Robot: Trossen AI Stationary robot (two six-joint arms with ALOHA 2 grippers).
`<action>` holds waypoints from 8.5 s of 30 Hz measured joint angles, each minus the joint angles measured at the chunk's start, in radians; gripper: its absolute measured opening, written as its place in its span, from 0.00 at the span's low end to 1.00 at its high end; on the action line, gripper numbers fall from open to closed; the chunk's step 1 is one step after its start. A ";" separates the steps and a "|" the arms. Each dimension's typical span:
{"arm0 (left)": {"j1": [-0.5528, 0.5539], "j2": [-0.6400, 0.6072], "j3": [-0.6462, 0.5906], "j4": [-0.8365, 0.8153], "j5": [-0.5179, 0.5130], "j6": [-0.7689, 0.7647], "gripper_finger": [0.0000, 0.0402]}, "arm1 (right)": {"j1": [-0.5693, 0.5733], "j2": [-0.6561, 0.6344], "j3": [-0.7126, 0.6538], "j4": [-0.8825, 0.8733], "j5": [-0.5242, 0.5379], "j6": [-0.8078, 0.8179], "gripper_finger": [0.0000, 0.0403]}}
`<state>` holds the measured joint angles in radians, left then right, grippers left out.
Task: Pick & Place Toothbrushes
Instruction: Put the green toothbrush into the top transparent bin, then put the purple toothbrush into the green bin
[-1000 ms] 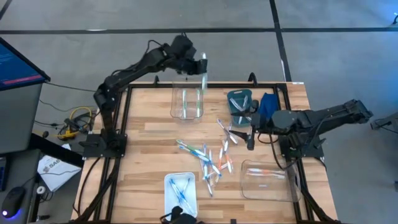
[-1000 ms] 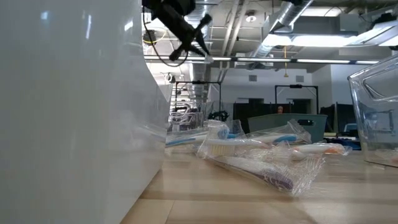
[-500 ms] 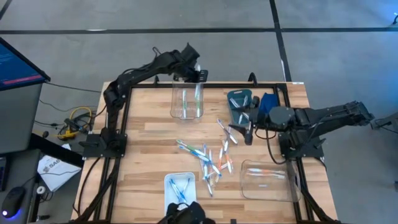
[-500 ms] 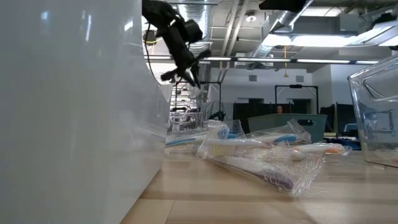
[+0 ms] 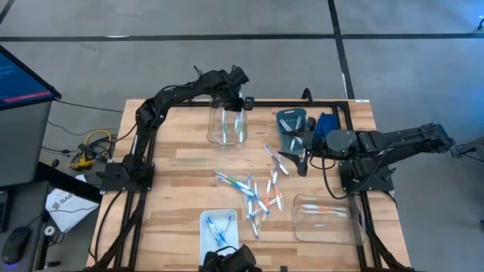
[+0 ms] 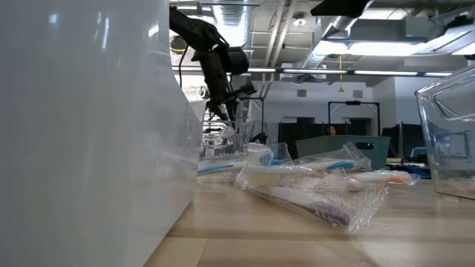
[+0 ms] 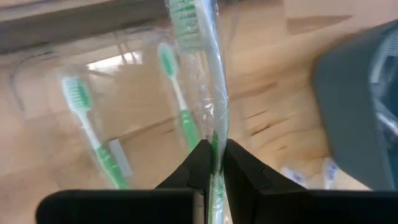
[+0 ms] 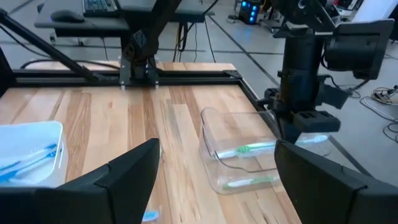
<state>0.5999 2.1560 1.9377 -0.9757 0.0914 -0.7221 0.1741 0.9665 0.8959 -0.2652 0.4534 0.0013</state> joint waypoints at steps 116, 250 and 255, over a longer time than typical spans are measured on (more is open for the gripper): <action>-0.046 0.020 -0.332 0.303 0.212 -0.427 0.36 | -0.305 0.000 0.000 0.030 0.000 -0.053 0.77; -0.196 -0.580 -0.331 0.362 0.028 0.488 0.54 | -0.305 0.000 0.000 0.011 -0.008 -0.053 0.77; -0.249 -0.580 -0.331 0.451 0.029 0.582 0.54 | -0.304 0.002 0.000 0.005 -0.013 0.095 0.77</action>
<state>0.3507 1.5757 1.6070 -0.5248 0.1200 -0.1403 -0.1303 0.9683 0.8959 -0.2605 0.4407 0.0960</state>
